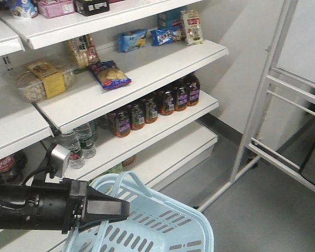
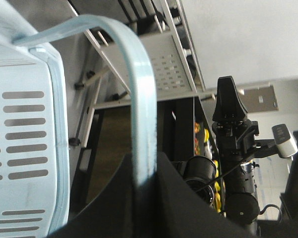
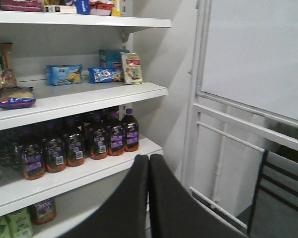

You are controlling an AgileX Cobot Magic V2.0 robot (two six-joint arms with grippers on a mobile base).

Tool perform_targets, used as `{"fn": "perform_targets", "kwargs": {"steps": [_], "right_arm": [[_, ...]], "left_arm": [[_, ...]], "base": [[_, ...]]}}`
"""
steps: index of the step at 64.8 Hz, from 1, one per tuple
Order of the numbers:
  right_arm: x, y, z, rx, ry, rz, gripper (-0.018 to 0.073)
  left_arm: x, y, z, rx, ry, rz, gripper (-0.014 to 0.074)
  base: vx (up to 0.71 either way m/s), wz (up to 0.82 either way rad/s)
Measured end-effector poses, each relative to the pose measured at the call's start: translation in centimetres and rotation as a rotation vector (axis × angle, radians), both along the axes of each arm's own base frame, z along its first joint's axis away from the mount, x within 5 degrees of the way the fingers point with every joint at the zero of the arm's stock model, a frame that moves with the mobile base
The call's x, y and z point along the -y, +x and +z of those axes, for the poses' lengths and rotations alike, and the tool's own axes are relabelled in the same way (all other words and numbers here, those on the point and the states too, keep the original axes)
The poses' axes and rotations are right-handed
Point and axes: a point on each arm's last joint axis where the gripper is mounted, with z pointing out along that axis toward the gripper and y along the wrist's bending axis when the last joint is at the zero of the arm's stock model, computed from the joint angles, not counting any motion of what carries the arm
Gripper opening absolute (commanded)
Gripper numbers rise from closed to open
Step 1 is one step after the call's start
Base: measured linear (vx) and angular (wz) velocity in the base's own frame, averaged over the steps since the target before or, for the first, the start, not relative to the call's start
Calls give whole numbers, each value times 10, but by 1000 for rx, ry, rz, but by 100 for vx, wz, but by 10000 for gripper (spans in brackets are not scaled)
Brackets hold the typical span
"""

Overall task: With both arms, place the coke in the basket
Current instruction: 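Turn and drive toward the shelf with the red Coca-Cola bottle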

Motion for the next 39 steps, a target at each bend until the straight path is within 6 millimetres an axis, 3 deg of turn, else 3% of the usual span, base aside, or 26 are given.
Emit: {"fn": "perform_targets", "kwargs": {"steps": [39], "right_arm": [[0, 0, 0, 0, 0, 0, -10]], "left_arm": [[0, 0, 0, 0, 0, 0, -6]], "base": [[10, 42]]}}
